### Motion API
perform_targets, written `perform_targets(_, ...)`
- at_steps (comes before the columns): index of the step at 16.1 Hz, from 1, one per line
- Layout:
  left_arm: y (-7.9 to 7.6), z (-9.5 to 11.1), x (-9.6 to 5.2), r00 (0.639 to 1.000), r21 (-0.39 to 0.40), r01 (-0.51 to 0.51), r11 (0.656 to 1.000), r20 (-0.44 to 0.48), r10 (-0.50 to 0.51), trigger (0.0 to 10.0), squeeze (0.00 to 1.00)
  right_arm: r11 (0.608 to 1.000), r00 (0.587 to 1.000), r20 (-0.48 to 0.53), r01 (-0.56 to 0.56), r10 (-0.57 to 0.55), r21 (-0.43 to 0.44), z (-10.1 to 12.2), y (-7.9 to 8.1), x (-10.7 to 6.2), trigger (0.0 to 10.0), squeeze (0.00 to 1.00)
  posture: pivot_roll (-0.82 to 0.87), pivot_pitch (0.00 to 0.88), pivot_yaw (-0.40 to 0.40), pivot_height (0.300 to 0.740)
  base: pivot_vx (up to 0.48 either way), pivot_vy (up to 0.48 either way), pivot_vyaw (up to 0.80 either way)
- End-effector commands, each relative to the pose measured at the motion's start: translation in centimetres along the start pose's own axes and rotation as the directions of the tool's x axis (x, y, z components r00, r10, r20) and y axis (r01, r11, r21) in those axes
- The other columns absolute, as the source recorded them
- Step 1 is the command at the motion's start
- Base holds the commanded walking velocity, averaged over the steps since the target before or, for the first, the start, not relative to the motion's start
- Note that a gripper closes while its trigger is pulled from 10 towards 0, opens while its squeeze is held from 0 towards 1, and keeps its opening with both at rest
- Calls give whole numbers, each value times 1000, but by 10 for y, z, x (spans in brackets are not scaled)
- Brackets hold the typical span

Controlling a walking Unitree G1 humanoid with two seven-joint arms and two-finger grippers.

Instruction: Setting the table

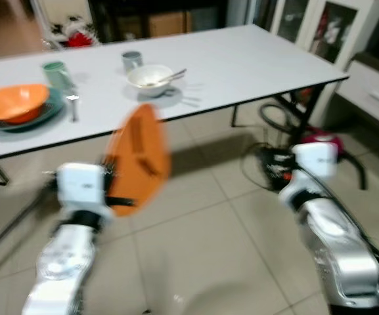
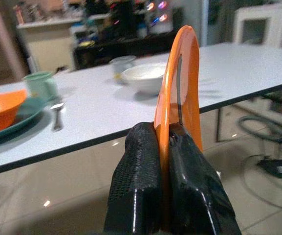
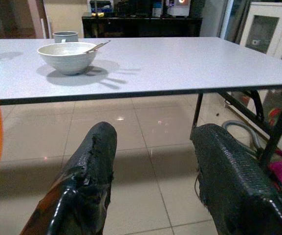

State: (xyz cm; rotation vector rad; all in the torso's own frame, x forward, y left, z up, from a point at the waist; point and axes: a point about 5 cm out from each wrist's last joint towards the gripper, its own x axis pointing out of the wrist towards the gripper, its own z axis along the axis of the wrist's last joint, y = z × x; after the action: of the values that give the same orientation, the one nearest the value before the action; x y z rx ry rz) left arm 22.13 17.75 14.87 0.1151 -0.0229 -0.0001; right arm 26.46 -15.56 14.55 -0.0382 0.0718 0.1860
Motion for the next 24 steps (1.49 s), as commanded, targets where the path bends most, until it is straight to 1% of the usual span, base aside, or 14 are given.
perform_targets(1,-7,11,1,998,-8,24,1000,63,-24,10000,0,999,999,1,33,-33,-10,1,-11,-1,10000,0,-101,32,42,740,472,0,0)
perform_targets(3,-6,12,1,997,-10,15,1000,69,-14,10000,0,1000,1000,-7,29,-29,-9,-1,-12,0,10000,0,-92,32,27,740,472,0,0)
perform_targets(6,-6,12,1,997,-13,11,1000,74,-10,10000,0,1000,1000,7,24,-24,-9,1,-12,3,10000,0,-91,34,24,740,472,0,-348)
perform_targets(7,-6,14,1,997,-16,10,1000,80,-9,10000,0,1000,1000,21,10,-10,-10,4,-11,4,10000,0,-94,35,23,740,480,0,0)
perform_targets(9,-7,23,1,992,-36,29,999,121,-25,10000,0,997,996,60,-65,63,37,9,-4,2,10000,0,-94,35,23,740,472,0,0)
perform_targets(10,-10,36,-1,981,-148,76,986,191,-47,10000,0,982,982,95,-169,161,86,15,5,0,10000,0,-98,38,24,740,472,0,0)
perform_targets(11,-10,42,-3,973,-202,97,975,225,-50,10000,0,973,974,114,-206,194,104,18,8,-2,10000,0,-98,38,24,740,472,0,0)
perform_targets(12,-10,46,-3,969,-219,106,970,243,-51,10000,0,969,971,121,-219,205,115,19,9,-2,10000,0,-98,38,24,740,472,0,0)
perform_targets(13,-10,56,-5,952,-267,152,952,297,-69,10000,0,955,960,138,-262,244,138,22,10,-3,10000,0,-94,35,25,740,472,0,0)
perform_targets(16,-7,67,-6,934,-286,193,939,347,-86,10000,0,933,939,158,-328,305,147,26,13,-5,10000,0,-94,35,25,740,477,0,0)
perform_targets(19,-4,74,-9,925,-302,211,930,371,-89,10000,0,896,902,176,-419,394,143,30,18,-9,10000,0,-89,34,25,740,474,0,0)
perform_targets(20,-2,77,-9,922,-320,210,924,379,-78,10000,0,880,879,182,-462,440,105,34,23,-12,10000,0,-89,34,25,740,472,0,0)
perform_targets(22,1,78,-8,921,-334,201,921,384,-63,10000,0,852,847,188,-518,498,76,37,33,-16,10000,0,-86,34,26,740,472,0,800)
perform_targets(24,4,78,-8,924,-369,190,910,381,-39,10000,0,835,836,195,-538,512,114,36,37,-18,10000,0,-86,33,26,740,219,0,400)
